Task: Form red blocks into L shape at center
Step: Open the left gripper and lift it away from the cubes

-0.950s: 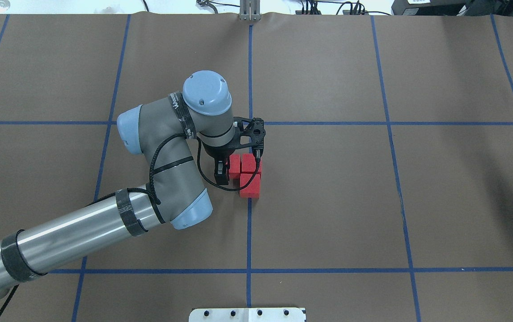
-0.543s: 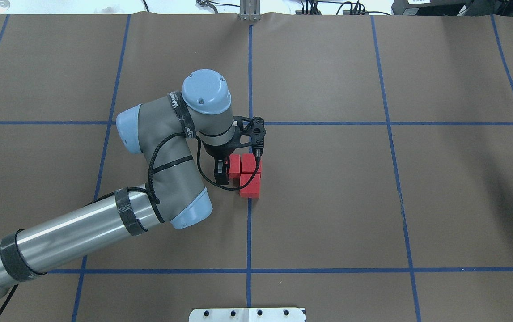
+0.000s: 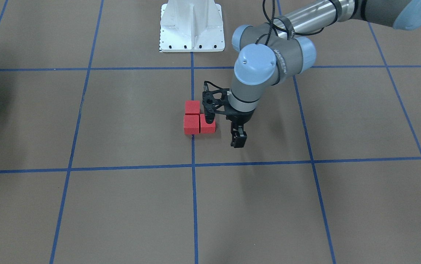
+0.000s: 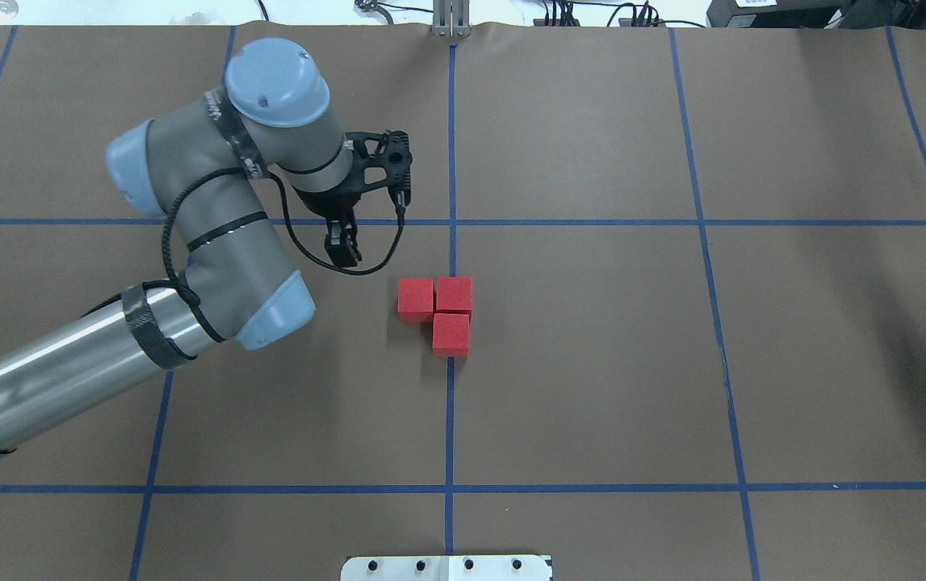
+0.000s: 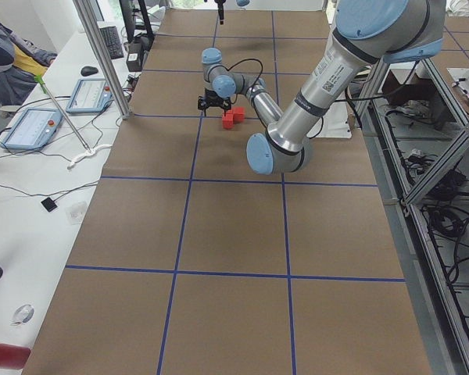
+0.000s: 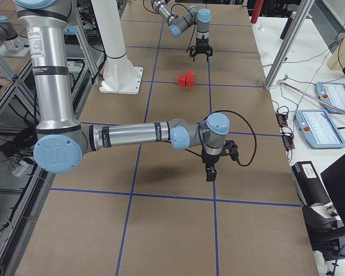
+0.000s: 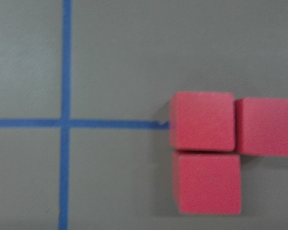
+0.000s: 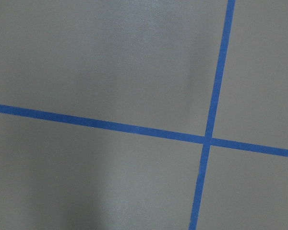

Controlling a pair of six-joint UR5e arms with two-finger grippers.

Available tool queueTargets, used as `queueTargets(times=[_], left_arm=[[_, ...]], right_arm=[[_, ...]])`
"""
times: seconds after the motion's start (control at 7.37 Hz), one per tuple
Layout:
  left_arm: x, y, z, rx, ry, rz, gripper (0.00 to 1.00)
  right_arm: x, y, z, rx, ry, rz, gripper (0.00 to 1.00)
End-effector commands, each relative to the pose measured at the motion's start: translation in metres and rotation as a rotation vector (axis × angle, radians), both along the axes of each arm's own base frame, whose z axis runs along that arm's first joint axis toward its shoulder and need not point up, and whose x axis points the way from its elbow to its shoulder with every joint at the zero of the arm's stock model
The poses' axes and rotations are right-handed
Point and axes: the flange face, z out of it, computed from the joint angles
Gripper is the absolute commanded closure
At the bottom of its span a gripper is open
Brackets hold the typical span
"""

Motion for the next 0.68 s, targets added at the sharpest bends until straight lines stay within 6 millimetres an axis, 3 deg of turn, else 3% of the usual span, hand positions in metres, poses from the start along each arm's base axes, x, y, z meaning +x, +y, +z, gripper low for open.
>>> queueTargets(times=[0.0,0.14,0.27,0.54], left_arm=[[-0.119,-0.042,0.087,-0.067,-0.061,-0.162,0.00],[-0.179,-0.059,0.135,-0.128,-0.096,-0.242,0.00],[-0.255,-0.064,0.199,-0.236,-0.115,-0.320,0.00],[-0.423,-0.039,0.328,-0.491,-0.116,-0.520,0.00]], right_arm=[[0.000,0.000,0.002,-0.004,0.001,0.000,0.00],[0.000,0.001,0.004,-0.007,0.002,0.000,0.00],[0.001,0.001,0.004,-0.007,0.002,0.002,0.00],[0.001,0.002,0.007,-0.013,0.003,0.002,0.00]])
